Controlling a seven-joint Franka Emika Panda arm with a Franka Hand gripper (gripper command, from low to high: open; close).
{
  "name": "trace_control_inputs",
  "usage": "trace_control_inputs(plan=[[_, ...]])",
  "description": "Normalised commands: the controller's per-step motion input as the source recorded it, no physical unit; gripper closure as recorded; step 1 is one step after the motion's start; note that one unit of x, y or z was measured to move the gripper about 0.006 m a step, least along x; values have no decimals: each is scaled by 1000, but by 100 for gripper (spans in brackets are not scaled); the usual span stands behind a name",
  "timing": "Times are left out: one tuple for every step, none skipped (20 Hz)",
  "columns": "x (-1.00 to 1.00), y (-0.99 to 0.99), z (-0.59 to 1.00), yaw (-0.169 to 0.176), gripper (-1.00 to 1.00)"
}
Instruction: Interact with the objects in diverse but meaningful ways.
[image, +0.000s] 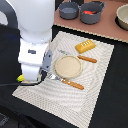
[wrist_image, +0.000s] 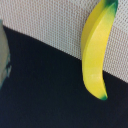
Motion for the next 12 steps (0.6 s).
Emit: trace_control_inputs(plan=[[-554, -309, -406, 57, -100], [-543, -283, -411, 50, -100], [-537, -286, -414, 41, -100], [-520, -280, -429, 38, -100], [-526, -263, -414, 32, -100], [-560, -260, -394, 27, -100], [-631, -254, -311, 21, -100], [-614, -186, -171, 21, -100], [-640, -143, -63, 23, -100], [-663, -131, -23, 14, -100], [-666, -111, 0, 11, -100], [-680, -100, 0, 9, -100]])
